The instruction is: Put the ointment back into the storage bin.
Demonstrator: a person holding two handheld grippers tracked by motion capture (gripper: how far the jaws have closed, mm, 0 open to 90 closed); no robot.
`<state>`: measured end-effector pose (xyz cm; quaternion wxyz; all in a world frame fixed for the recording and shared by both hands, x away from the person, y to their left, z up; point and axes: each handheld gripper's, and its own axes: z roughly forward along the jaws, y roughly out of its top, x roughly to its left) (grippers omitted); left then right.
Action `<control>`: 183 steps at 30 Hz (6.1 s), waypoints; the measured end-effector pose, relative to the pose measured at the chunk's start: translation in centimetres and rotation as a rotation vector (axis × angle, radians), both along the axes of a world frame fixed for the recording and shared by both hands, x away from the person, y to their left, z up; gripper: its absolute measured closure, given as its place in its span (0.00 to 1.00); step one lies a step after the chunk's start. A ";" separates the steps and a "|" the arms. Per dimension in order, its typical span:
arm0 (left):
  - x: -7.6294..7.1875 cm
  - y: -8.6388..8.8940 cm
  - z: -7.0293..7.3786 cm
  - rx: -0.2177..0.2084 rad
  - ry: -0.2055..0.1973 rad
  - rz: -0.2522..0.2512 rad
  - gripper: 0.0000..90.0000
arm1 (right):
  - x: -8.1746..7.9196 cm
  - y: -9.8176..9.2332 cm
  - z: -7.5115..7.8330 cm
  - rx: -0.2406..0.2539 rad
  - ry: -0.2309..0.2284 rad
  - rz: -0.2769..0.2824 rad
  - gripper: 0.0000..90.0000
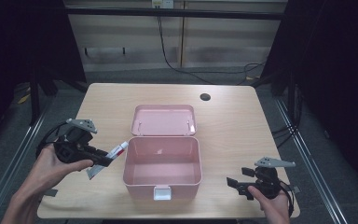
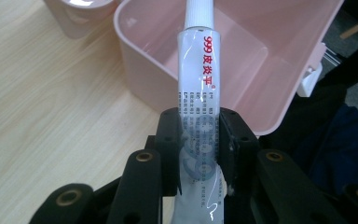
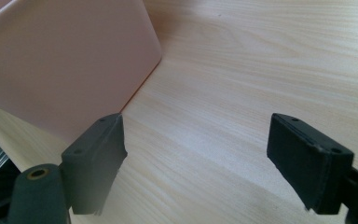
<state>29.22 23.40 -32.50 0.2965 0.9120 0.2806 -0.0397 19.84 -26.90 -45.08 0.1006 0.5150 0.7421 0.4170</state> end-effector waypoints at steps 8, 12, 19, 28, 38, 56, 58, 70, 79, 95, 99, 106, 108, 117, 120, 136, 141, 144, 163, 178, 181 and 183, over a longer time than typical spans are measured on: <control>0.0 -1.2 0.4 0.002 -0.021 -0.019 0.79 | 0.0 0.0 0.0 0.001 0.000 -0.003 0.21; 0.0 -1.7 0.5 -0.001 -0.014 -0.035 0.79 | 0.0 -0.1 0.0 0.001 0.000 -0.004 0.21; 0.2 -3.4 0.6 0.005 -0.007 -0.097 0.79 | 0.0 -0.1 0.0 0.002 -0.002 -0.002 0.21; 0.4 -5.3 0.9 0.029 -0.011 -0.126 0.79 | 0.0 0.0 0.0 0.003 0.001 -0.002 0.21; 0.7 -6.7 1.0 0.023 0.001 -0.137 0.79 | 0.0 -0.1 0.0 0.001 0.005 -0.004 0.21; 1.2 -10.3 0.8 0.057 0.002 -0.214 0.79 | 0.0 -0.1 0.0 0.002 0.006 0.002 0.21; 1.3 -10.6 0.8 0.063 0.008 -0.220 0.79 | 0.0 0.0 0.0 0.001 0.006 0.004 0.21; 1.6 -13.2 -0.1 0.097 0.014 -0.270 0.79 | 0.0 -0.1 0.0 0.002 0.007 0.002 0.21; 1.6 -15.3 -1.3 0.152 0.028 -0.314 0.79 | 0.0 0.0 0.0 -0.001 0.008 0.008 0.21; 1.3 -17.5 -2.9 0.213 0.049 -0.379 0.79 | 0.0 0.0 -0.1 -0.002 0.009 0.010 0.21; 1.3 -17.7 -3.3 0.213 0.064 -0.374 0.79 | 0.0 0.0 -0.1 -0.002 0.010 0.010 0.21; 1.8 -18.7 -4.8 0.231 0.083 -0.385 0.79 | 0.1 0.1 -0.1 -0.003 0.014 0.009 0.21; 2.0 -18.9 -5.4 0.255 0.100 -0.395 0.79 | 0.0 0.0 -0.1 -0.001 0.016 0.007 0.21; 1.9 -19.4 -6.3 0.250 0.122 -0.411 0.79 | 0.0 0.0 -0.1 -0.001 0.023 0.012 0.21; 1.8 -19.6 -6.7 0.247 0.134 -0.437 0.79 | 0.1 0.0 -0.2 -0.001 0.023 0.008 0.21; 1.6 -19.9 -8.2 0.268 0.177 -0.490 0.79 | 0.0 0.0 -0.1 -0.005 0.023 0.011 0.21; 1.8 -19.7 -8.8 0.258 0.202 -0.488 0.79 | 0.1 0.0 -0.2 -0.005 0.027 0.013 0.21; 1.9 -19.4 -9.3 0.265 0.210 -0.482 0.79 | 0.0 0.0 -0.2 -0.003 0.029 0.009 0.21; 1.6 -20.4 -10.9 0.299 0.243 -0.506 0.79 | 0.2 0.1 -0.3 -0.014 0.042 0.009 0.21; 1.6 -20.5 -11.7 0.309 0.279 -0.521 0.79 | 0.4 0.1 -0.5 -0.024 0.053 0.007 0.21; 1.7 -20.7 -12.0 0.308 0.302 -0.525 0.78 | 0.4 0.1 -0.5 -0.025 0.055 0.009 0.21; 1.6 -20.8 -12.0 0.308 0.303 -0.522 0.78 | 0.4 0.1 -0.5 -0.024 0.056 0.008 0.21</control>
